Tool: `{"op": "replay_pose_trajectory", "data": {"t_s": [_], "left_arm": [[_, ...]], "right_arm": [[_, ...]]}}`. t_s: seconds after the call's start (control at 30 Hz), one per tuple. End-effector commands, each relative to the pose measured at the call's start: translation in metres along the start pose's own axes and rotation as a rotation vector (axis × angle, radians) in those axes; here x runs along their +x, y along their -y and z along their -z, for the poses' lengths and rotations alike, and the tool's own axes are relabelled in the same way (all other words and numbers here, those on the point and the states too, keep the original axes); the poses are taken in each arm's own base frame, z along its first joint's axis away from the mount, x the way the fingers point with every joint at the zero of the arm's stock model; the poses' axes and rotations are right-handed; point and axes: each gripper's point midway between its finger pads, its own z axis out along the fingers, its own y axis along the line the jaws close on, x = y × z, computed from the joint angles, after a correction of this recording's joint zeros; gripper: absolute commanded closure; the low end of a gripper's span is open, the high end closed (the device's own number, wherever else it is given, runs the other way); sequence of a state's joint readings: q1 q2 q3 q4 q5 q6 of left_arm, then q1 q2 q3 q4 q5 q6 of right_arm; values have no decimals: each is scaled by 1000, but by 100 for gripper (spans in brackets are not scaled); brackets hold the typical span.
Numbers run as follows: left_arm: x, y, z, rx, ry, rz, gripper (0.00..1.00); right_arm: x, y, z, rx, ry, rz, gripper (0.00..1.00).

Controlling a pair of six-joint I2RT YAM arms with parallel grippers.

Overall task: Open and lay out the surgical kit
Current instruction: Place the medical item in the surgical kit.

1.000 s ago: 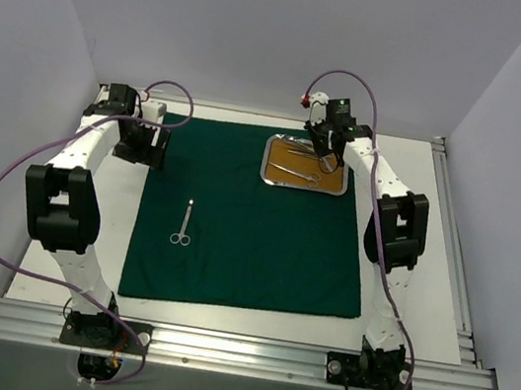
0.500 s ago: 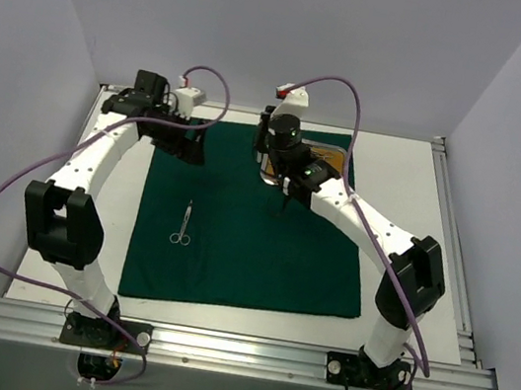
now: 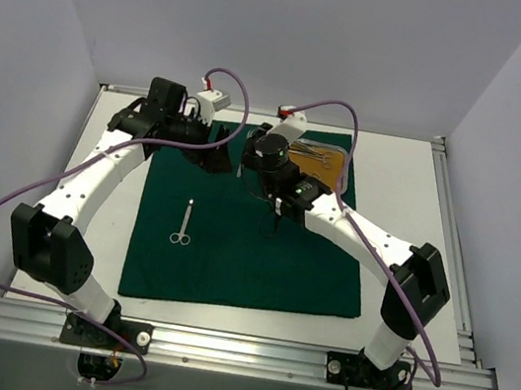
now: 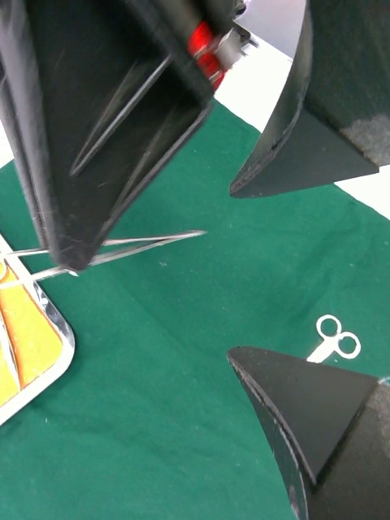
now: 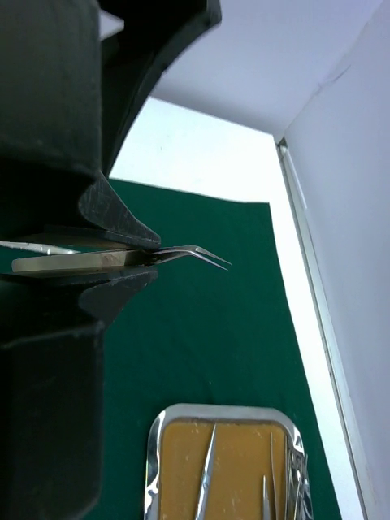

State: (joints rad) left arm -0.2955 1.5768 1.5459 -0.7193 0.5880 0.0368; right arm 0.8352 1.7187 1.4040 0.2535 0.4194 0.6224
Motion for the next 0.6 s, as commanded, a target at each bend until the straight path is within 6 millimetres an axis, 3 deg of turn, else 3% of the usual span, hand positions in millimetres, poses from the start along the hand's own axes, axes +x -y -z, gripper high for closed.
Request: {"op": "replay_pose_trajectory", "data": {"t_s": [0.0, 0.2, 0.37, 0.57], "left_arm": [[-19, 13, -2, 29, 79, -48, 18], [-21, 16, -8, 8, 86, -34, 29], [-24, 14, -7, -7, 99, -38, 49], [-21, 14, -12, -11, 95, -43, 53]], "right_arm": [[-37, -25, 18, -67, 90, -136, 100], [-33, -37, 20, -124, 66, -202, 100], [-27, -39, 18, -125, 53, -207, 100], [-27, -45, 19, -149, 47, -223, 100]]}}
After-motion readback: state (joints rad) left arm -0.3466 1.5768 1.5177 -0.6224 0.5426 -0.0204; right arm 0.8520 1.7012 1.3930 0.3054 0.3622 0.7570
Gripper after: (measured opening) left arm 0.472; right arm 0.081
